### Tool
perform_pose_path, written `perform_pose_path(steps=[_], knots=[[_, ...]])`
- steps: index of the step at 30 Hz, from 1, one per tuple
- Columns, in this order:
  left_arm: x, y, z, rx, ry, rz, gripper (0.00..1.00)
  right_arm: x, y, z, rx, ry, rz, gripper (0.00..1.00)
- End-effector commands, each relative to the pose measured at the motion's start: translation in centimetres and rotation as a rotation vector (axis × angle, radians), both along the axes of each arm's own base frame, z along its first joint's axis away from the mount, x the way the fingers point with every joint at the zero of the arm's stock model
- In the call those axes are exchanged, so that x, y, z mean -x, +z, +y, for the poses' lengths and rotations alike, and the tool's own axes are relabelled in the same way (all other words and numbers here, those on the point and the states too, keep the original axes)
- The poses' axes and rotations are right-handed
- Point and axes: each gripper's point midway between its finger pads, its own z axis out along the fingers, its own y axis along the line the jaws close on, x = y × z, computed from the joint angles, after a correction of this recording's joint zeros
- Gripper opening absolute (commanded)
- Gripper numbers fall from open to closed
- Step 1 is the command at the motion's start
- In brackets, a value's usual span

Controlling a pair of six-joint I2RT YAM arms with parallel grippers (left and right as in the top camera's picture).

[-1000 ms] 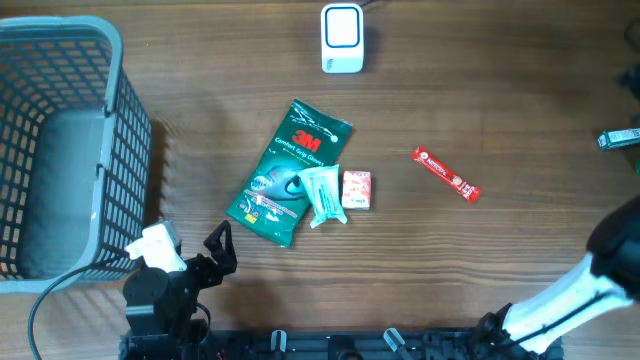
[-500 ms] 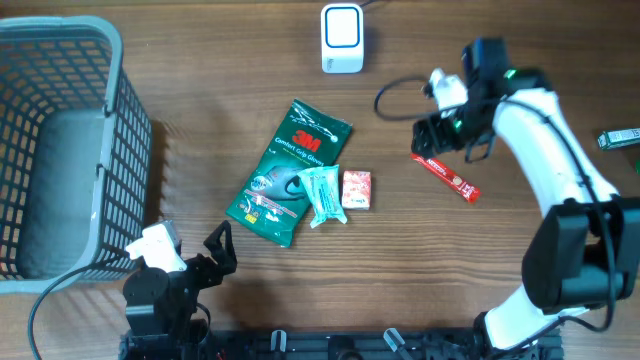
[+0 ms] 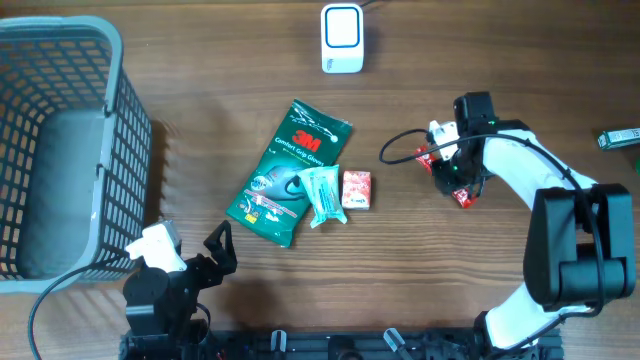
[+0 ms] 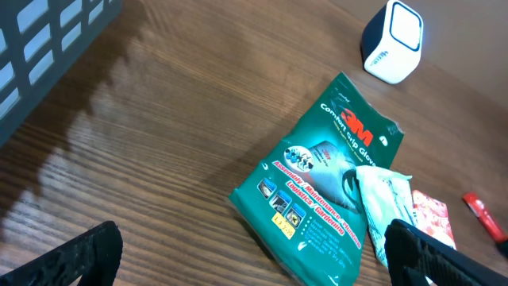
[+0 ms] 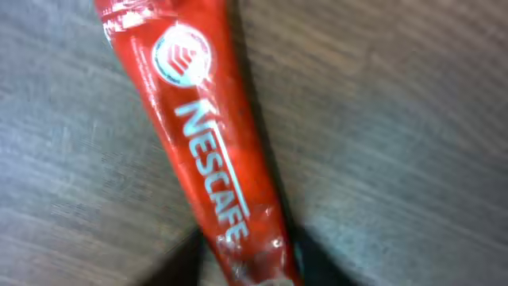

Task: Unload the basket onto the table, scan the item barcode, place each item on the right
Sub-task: 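Grasp the red Nescafe stick with the right gripper, then hold the Nescafe stick with the right gripper in front of the scanner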

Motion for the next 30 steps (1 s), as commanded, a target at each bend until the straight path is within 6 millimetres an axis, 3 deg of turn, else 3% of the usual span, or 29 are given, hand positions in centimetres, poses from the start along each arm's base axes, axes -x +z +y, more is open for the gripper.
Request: perform_pose_path(steps=[1, 3, 6, 8, 10, 12, 13, 15, 17, 20, 25, 30], knots=[[0.0, 0.0, -0.2, 0.012, -0.008, -0.005, 1.00, 0.8, -0.9, 0.5, -0.035, -0.120, 0.051, 0.04], [0.0, 0.0, -0.2, 0.012, -0.008, -0.005, 1.00, 0.5, 0.7, 2.0, -0.130, -0.277, 0.093, 0.04], [0.0, 0.0, -0.2, 0.012, -0.008, -0.005, 1.00, 0.2, 7.8, 9.0, -0.545, -0.498, 0.304, 0.04], [0.0, 0.0, -0.2, 0.012, -0.008, -0.005, 1.00, 0.6, 12.6, 12.0, -0.714, -0.868, 0.564, 0.04], [0.0, 0.0, -0.2, 0.012, -0.008, -0.005, 1.00, 1.4, 13.1, 12.4, -0.659, -1.221, 0.757, 0.04], [0.0, 0.0, -0.2, 0.012, -0.008, -0.005, 1.00, 2.3, 13.7, 12.7, -0.625, -1.355, 0.865, 0.04], [0.0, 0.0, -0.2, 0.012, -0.008, -0.005, 1.00, 2.6, 14.7, 13.5, -0.679, -1.310, 0.916, 0.04], [0.0, 0.0, -0.2, 0.012, -0.008, -0.005, 1.00, 2.3, 17.1, 15.0, -0.894, -1.037, 0.907, 0.04], [0.0, 0.0, -0.2, 0.012, -0.008, -0.005, 1.00, 1.7, 18.8, 15.9, -1.104, -0.633, 0.711, 0.04], [0.0, 0.0, -0.2, 0.012, -0.008, -0.005, 1.00, 0.6, 21.1, 17.0, -1.317, -0.260, 0.474, 0.04], [0.0, 0.0, -0.2, 0.012, -0.008, -0.005, 1.00, 1.3, 22.0, 21.0, -1.380, 0.115, 0.294, 0.04], [0.0, 0.0, -0.2, 0.012, -0.008, -0.005, 1.00, 5.4, 23.5, 26.7, -1.461, 0.494, 0.225, 0.04]])
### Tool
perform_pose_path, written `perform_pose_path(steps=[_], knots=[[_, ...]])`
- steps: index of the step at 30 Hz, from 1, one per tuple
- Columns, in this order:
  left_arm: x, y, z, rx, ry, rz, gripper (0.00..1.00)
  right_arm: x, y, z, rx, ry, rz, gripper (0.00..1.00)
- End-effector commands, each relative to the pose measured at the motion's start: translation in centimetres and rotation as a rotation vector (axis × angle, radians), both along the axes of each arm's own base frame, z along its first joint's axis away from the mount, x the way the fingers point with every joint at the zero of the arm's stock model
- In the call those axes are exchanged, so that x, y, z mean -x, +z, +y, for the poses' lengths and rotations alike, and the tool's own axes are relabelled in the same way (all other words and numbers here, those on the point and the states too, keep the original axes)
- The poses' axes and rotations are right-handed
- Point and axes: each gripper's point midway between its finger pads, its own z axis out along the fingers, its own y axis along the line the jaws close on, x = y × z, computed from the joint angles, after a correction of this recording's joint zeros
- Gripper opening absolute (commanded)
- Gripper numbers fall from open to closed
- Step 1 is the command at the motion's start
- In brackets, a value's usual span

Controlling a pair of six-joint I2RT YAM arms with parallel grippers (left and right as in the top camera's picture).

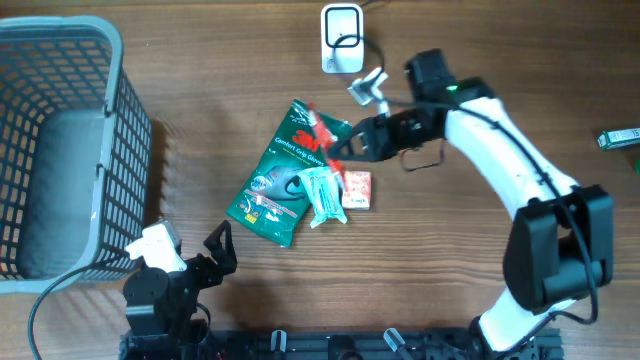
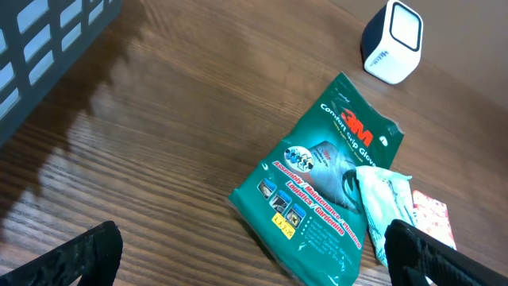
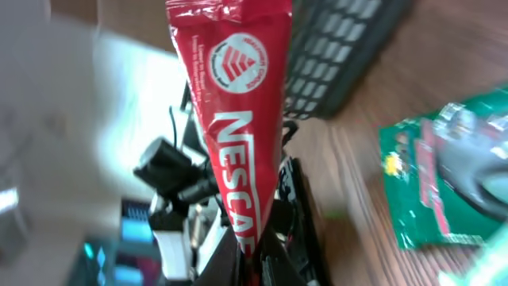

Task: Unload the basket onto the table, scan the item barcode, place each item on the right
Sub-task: 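Hold the Nescafe stick with the right gripper in front of the scanner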

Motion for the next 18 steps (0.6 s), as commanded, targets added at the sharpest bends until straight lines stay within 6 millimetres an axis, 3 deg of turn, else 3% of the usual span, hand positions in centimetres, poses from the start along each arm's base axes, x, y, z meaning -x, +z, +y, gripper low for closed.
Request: perform_pose_path(steps=[1, 2, 4, 6, 18], knots=[[0.0, 0.0, -0.2, 0.012, -0.008, -0.005, 1.00, 2.7, 1.3, 3.2, -0.105, 0.129, -0.104, 0.19], [0.0, 0.0, -0.2, 0.012, -0.008, -0.005, 1.00, 3.0, 1.5, 3.8, -0.101, 0.144, -0.059, 0.23], [0.0, 0.0, -0.2, 0.012, -0.008, -0.005, 1.00, 3.3, 2.0, 5.0, -0.092, 0.167, 0.005, 0.05], [0.0, 0.0, -0.2, 0.012, -0.008, -0.005, 1.00, 3.6, 2.9, 5.1, -0.150, 0.193, -0.012, 0.04], [0.0, 0.0, -0.2, 0.012, -0.008, -0.005, 1.00, 2.8, 3.4, 5.4, -0.126, 0.188, 0.049, 0.04]])
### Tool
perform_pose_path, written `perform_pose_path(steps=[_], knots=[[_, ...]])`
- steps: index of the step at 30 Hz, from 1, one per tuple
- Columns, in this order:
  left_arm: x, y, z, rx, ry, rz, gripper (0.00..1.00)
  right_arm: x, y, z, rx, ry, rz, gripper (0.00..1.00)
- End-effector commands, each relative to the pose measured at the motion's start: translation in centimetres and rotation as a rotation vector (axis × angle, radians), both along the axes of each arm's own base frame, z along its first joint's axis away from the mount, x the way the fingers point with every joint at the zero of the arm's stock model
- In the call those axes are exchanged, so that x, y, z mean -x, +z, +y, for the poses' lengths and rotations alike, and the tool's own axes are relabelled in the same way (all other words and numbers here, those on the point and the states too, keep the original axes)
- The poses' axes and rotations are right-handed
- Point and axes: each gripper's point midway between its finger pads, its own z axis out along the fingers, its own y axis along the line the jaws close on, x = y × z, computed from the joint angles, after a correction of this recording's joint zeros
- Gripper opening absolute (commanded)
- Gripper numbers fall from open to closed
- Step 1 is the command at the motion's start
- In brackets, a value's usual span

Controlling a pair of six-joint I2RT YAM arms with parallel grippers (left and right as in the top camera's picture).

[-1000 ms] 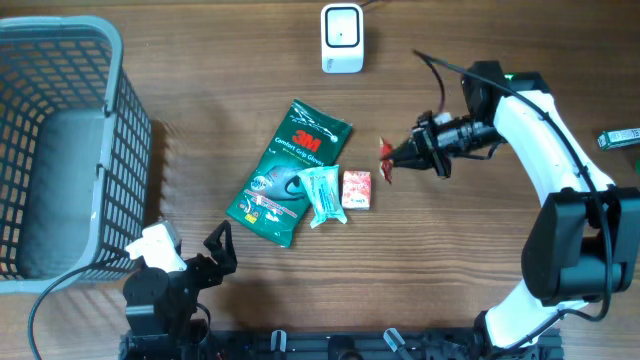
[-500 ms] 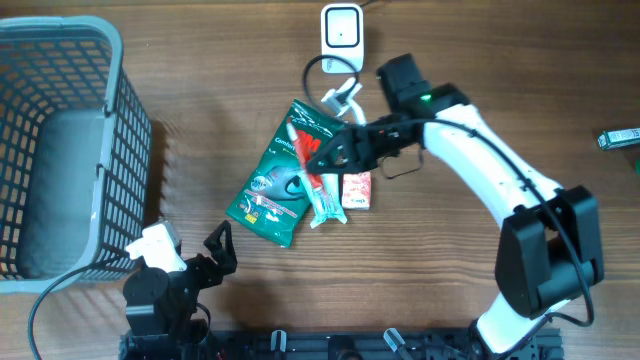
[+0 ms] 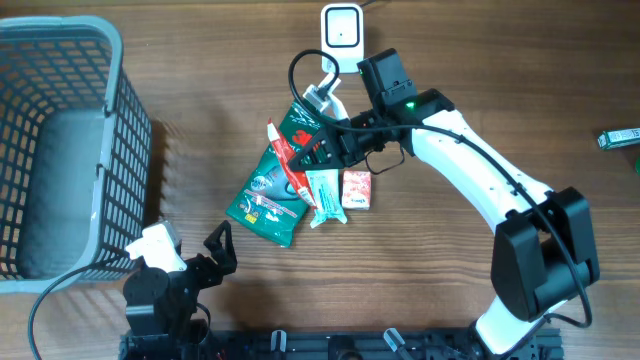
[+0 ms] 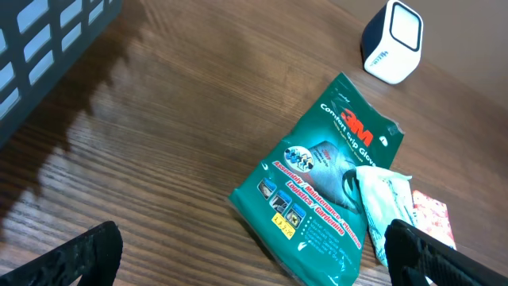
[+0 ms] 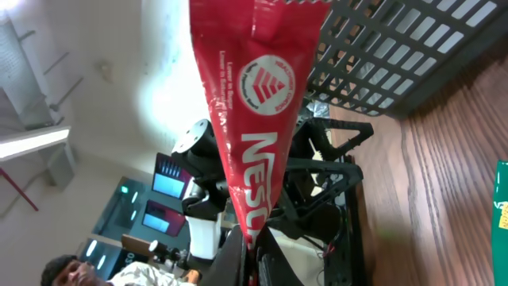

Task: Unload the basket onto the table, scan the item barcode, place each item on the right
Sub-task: 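Hold the Nescafe stick with the right gripper in front of the scanner, then carry the Nescafe stick to the right and drop it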

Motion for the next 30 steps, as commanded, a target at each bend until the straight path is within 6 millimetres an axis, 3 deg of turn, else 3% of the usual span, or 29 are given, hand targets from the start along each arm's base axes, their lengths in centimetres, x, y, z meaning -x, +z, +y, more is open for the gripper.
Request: perform_pose_path(steps=[1, 2, 4, 6, 9, 12, 15, 20, 23, 26, 30], knots=[[0.0, 0.0, -0.2, 0.012, -0.008, -0.005, 1.00, -0.5, -0.4, 0.3, 0.055, -0.023, 0.035, 0.04], [0.0, 0.0, -0.2, 0.012, -0.008, -0.005, 1.00, -2.6, -3.9, 0.5, 0.267, -0.166, 0.042, 0.04], [0.0, 0.0, -0.2, 0.012, -0.008, -0.005, 1.00, -5.6, -7.6, -0.3, 0.478, -0.340, -0.043, 0.04], [0.0, 0.0, -0.2, 0.012, -0.008, -0.005, 1.00, -8.1, -8.6, -0.8, 0.544, -0.445, -0.138, 0.05], [0.0, 0.0, -0.2, 0.012, -0.008, -0.005, 1.00, -13.1, -8.1, -1.3, 0.568, -0.643, -0.332, 0.04], [0.0, 0.0, -0.2, 0.012, -0.008, -0.005, 1.00, -19.0, -9.4, -6.6, 0.818, -1.052, -0.377, 0.05], [0.0, 0.0, -0.2, 0.012, -0.008, -0.005, 1.00, -20.1, -10.6, -11.3, 0.981, -1.354, -0.218, 0.05], [0.0, 0.0, -0.2, 0.012, -0.008, -0.005, 1.00, -22.1, -10.2, -15.1, 0.846, -1.777, 0.178, 0.05], [0.0, 0.0, -0.2, 0.012, -0.008, -0.005, 1.00, -24.2, -11.0, -15.2, 0.766, -1.815, 0.236, 0.05], [0.0, 0.0, -0.2, 0.012, -0.008, -0.005, 1.00, -29.1, -11.4, -14.6, 0.725, -1.777, 0.281, 0.05], [0.0, 0.0, -0.2, 0.012, -0.008, -0.005, 1.00, -35.2, -10.9, -12.3, 0.662, -1.767, 0.279, 0.05]])
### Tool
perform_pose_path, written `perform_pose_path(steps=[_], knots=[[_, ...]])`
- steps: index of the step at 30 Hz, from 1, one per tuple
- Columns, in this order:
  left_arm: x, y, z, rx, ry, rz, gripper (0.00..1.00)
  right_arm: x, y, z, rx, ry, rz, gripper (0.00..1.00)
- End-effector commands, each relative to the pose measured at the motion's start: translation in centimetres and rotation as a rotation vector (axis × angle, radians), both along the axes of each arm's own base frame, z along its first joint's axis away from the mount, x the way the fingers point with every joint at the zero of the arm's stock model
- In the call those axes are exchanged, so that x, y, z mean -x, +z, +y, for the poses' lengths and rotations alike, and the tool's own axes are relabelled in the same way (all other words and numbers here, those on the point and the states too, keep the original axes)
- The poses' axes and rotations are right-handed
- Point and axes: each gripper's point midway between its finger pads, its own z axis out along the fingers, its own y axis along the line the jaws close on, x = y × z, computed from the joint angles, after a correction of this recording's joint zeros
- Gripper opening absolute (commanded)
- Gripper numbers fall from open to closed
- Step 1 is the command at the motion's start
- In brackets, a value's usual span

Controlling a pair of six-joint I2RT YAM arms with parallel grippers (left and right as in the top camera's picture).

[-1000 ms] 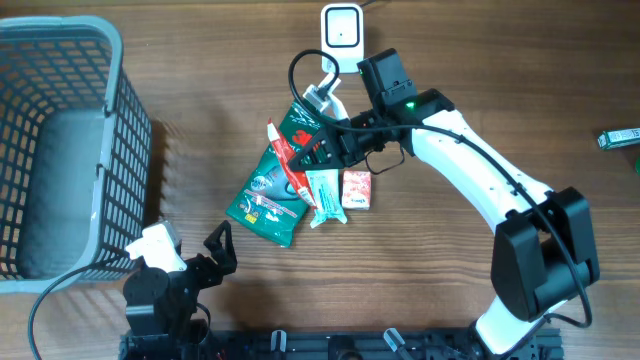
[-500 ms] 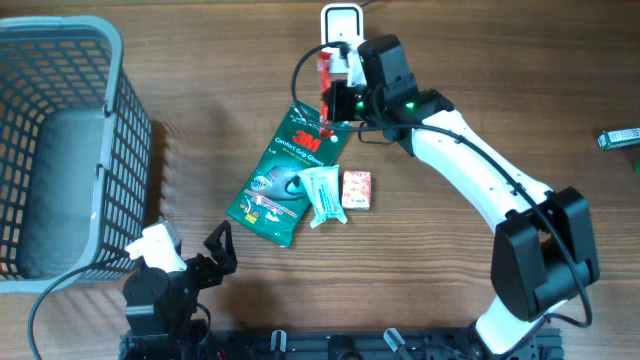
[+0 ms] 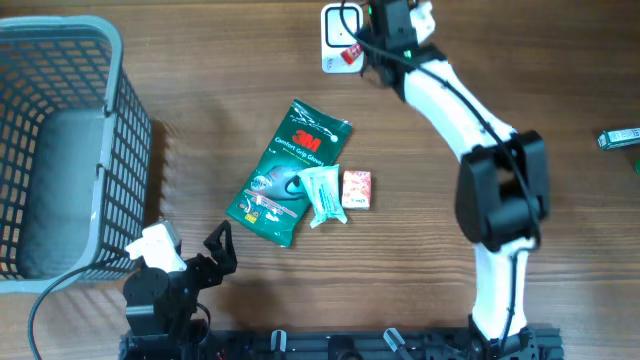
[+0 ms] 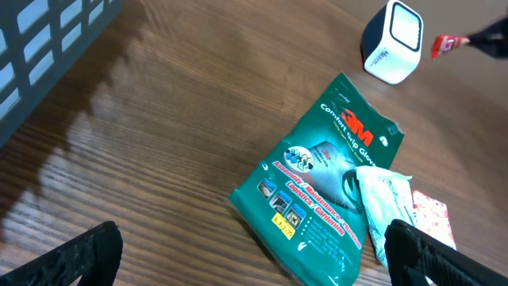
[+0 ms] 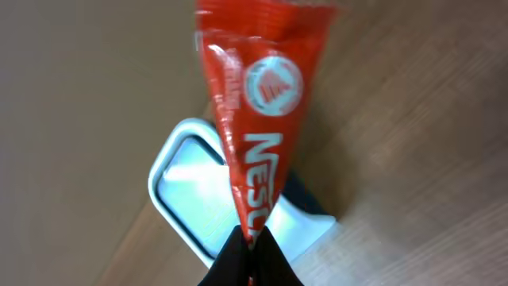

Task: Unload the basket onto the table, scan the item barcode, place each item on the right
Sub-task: 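Carry the Nescafe stick to the right and drop it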

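A red Nescafe sachet (image 5: 252, 119) hangs pinched in my right gripper (image 5: 252, 241), which is shut on its lower end. Right behind it stands the white barcode scanner (image 5: 190, 191), its window facing the sachet. From overhead the sachet (image 3: 352, 54) sits at the scanner (image 3: 338, 30), at the table's far edge, with the right gripper (image 3: 366, 44) beside it. In the left wrist view the sachet tip (image 4: 444, 46) shows just right of the scanner (image 4: 391, 32). My left gripper (image 4: 250, 242) is open and holds nothing, low at the near left (image 3: 218, 246).
A green 3M glove pack (image 3: 289, 172), a teal wipes packet (image 3: 323, 193) and a small red-and-white box (image 3: 356, 189) lie mid-table. A grey basket (image 3: 118, 120) stands at the left. A green object (image 3: 618, 138) lies at the right edge.
My right gripper has moved with the sachet from above the green glove pack to the far edge, and now holds it in front of the scanner. The left arm has not moved.
The right gripper was down on the red sachet on the table at the right. Then it held the sachet lifted near the glove pack's top, then over the pack, and now against the scanner. The left gripper stayed open and still.
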Motion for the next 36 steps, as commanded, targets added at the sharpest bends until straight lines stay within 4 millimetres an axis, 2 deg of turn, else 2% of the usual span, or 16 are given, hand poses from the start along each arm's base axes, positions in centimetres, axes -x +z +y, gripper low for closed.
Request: perform_pose_path(steps=[1, 6, 11, 13, 14, 15, 16, 19, 23, 27, 28, 29, 30, 31, 34, 36], knots=[[0.0, 0.0, -0.2, 0.012, -0.008, -0.006, 1.00, -3.8, 0.8, 2.0, -0.051, 0.006, -0.050, 0.05], [0.0, 0.0, -0.2, 0.012, -0.008, -0.006, 1.00, -4.9, -2.5, 2.5, -0.089, -0.018, -0.009, 0.05], [0.0, 0.0, -0.2, 0.012, -0.008, -0.006, 1.00, -5.2, -2.3, 1.3, -0.085, 0.009, 0.004, 0.05], [0.0, 0.0, -0.2, 0.012, -0.008, -0.006, 1.00, -4.8, -0.9, -1.0, -0.008, 0.031, 0.045, 0.05], [0.0, 0.0, -0.2, 0.012, -0.008, -0.006, 1.00, -4.0, 1.0, -3.9, 0.088, 0.064, 0.089, 0.04], [0.0, 0.0, -0.2, 0.012, -0.008, -0.006, 1.00, -3.3, 1.7, -6.1, 0.135, 0.074, 0.124, 0.05], [0.0, 0.0, -0.2, 0.012, -0.008, -0.006, 1.00, -1.9, 2.1, -9.8, 0.183, 0.065, 0.194, 0.05], [0.0, 0.0, -0.2, 0.012, -0.008, -0.006, 1.00, 3.5, -0.9, -22.8, 0.282, 0.020, 0.474, 0.05], [0.0, 0.0, -0.2, 0.012, -0.008, -0.006, 1.00, 10.4, -5.3, -38.9, 0.373, -0.112, 0.700, 0.04], [0.0, 0.0, -0.2, 0.012, -0.008, -0.006, 1.00, 15.1, -7.4, -47.6, 0.371, -0.208, 0.754, 0.05], [0.0, 0.0, -0.2, 0.012, -0.008, -0.006, 1.00, 15.6, -7.4, -48.8, 0.355, -0.231, 0.744, 0.07], [0.0, 0.0, -0.2, 0.012, -0.008, -0.006, 1.00, 15.7, -7.4, -49.5, 0.337, -0.231, 0.721, 0.20], [0.0, 0.0, -0.2, 0.012, -0.008, -0.006, 1.00, 15.5, -7.4, -49.7, 0.318, -0.208, 0.692, 0.68], [0.0, 0.0, -0.2, 0.012, -0.008, -0.006, 1.00, 15.0, -7.1, -49.7, 0.300, -0.179, 0.660, 0.95], [0.0, 0.0, -0.2, 0.012, -0.008, -0.006, 1.00, 11.8, -3.0, -47.7, 0.217, -0.094, 0.482, 1.00], [0.0, 0.0, -0.2, 0.012, -0.008, -0.006, 1.00, 9.3, 3.8, -43.0, 0.135, 0.028, 0.301, 1.00]])
